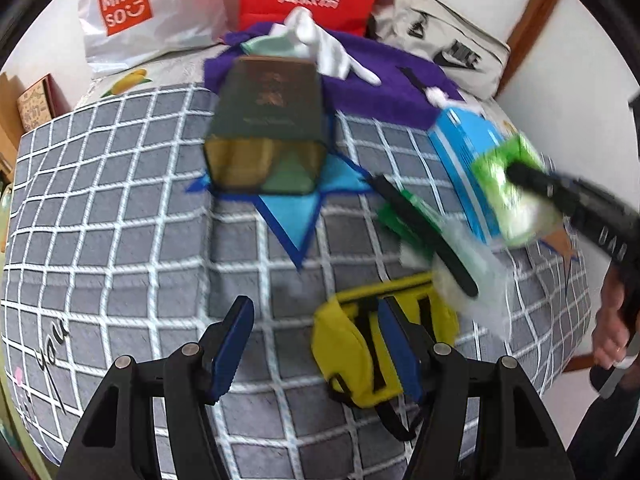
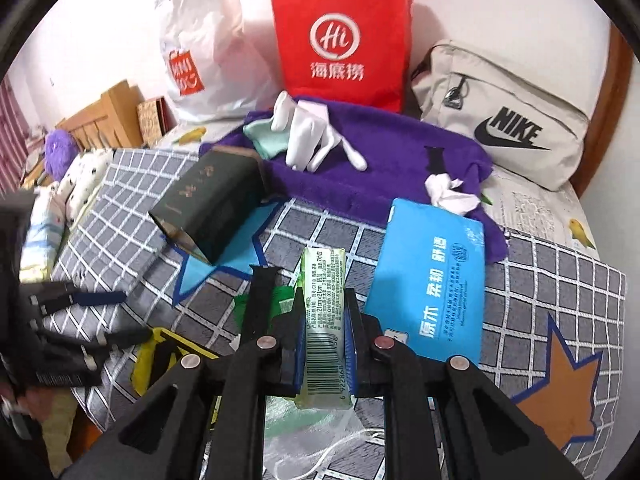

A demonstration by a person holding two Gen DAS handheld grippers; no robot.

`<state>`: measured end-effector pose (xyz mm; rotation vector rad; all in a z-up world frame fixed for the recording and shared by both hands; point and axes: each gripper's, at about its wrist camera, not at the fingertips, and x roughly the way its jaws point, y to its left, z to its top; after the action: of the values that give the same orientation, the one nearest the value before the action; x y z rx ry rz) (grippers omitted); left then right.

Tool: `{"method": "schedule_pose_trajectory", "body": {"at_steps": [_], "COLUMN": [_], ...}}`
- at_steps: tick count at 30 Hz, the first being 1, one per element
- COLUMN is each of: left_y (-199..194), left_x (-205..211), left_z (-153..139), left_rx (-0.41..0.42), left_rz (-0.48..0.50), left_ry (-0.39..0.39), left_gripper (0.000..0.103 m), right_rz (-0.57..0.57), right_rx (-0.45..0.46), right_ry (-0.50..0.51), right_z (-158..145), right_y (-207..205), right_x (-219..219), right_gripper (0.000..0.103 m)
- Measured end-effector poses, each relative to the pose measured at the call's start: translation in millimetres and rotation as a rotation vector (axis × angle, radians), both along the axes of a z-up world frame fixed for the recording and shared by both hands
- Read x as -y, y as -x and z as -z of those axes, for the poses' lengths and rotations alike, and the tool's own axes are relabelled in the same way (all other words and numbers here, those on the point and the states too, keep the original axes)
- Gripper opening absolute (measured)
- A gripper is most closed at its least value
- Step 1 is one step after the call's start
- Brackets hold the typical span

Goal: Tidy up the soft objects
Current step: 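Grasp the yellow pouch with the left tool while the right tool holds the packet, then carry the packet and yellow pouch over the purple towel with both tools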

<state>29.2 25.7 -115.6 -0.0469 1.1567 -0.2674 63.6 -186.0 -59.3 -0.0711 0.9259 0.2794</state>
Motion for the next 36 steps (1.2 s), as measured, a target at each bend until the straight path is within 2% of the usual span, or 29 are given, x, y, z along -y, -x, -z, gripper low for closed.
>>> {"method": "schedule_pose_trajectory", "body": {"at_steps": [7,9,12,16,18,19,21,22,27,36], "left_y": [10,13,16,18,18,19,20,19,16,10], "left_x": [10,11,14,20,18,16,11,10,-4,-17], "left_z": [20,25,27,21,16,13,5,2,-11,-32], "left_rx": [-0.026,-0.019,-0.011,0.014,0.018,0.021,0.038,0.046,0.075,0.110], "left_rz": [-0.007,-0.014,0.007,0.024,0.025,0.022,0.009,0.007,-0.014,-0.032], "left_ry": [-0.041,-0.055,-0.032,-0.056,-0.044,-0.035,-0.036,-0.037,-0.051,-0.031], "left_gripper": [0.062,0.054,0.036,0.031,0.030,0.026,0.024,0.019,0.018,0.017], "right_rz": [0.010,0.015,0.031,0.057,0.068,0.072,0.081,0.083,0.092,0.089], "right_rx": [0.043,0.048,0.045,0.038,0.040,0.041,0.045,0.047,0.054,0.057], "right_ry": [-0.005,-0.002,-0.008,-0.015,-0.021,-0.024,-0.030,-0.032,-0.052,-0.057], "right_z": [-15,-16,-16,-15,-15,-16,-17,-18,-21,-26], "right_y": [17,23,32,40,44,46,49,51,55,56], "right_x": [2,4,11,19,24,26,30,31,34,35], "right_gripper": [0.016,0.016,0.016,0.016,0.016,0.016,0.016,0.016,0.016,0.016]}}
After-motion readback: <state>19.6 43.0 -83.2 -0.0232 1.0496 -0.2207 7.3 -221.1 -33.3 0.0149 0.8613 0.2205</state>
